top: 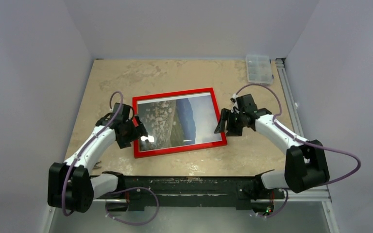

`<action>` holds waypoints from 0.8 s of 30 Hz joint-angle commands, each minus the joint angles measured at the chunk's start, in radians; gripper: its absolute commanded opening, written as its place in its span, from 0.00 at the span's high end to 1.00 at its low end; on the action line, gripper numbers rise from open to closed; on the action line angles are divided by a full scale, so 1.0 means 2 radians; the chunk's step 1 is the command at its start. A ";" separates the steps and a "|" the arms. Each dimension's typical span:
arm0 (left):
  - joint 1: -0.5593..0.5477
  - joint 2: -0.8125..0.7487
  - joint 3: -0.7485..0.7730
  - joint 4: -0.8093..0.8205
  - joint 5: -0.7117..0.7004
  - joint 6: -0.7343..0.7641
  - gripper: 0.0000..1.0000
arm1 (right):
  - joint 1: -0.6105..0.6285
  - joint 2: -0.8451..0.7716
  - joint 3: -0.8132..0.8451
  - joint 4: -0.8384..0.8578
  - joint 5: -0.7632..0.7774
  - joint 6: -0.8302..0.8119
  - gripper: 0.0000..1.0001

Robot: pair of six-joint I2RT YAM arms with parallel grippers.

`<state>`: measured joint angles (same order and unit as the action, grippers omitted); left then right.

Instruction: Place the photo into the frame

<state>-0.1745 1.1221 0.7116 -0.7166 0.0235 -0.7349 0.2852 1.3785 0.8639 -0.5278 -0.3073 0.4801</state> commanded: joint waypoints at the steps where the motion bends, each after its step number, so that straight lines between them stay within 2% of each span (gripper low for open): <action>1: 0.005 0.059 0.014 -0.005 0.029 0.029 0.11 | 0.029 -0.026 -0.033 0.028 -0.041 0.044 0.38; 5: 0.005 0.093 0.003 0.024 0.045 0.027 0.16 | 0.038 -0.018 -0.063 0.078 -0.050 0.067 0.39; 10: -0.001 0.110 -0.015 0.049 0.060 0.019 0.29 | 0.038 0.023 -0.063 0.118 -0.067 0.077 0.39; 11: -0.002 0.105 -0.020 0.051 0.063 0.016 0.32 | 0.038 0.032 -0.058 0.123 -0.067 0.076 0.39; 14: -0.014 0.092 -0.035 0.058 0.075 0.006 0.50 | 0.038 0.061 -0.043 0.139 -0.071 0.077 0.39; 17: -0.055 0.087 -0.048 0.072 0.080 -0.018 0.59 | 0.038 0.086 -0.027 0.160 -0.066 0.081 0.39; 24: -0.165 0.117 -0.088 0.192 0.119 -0.123 0.62 | 0.037 0.112 0.060 0.105 -0.035 0.039 0.39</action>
<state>-0.4095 1.2984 0.6201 -0.5392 0.1570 -0.8211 0.3580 1.6165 0.8833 -0.2699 -0.4290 0.6216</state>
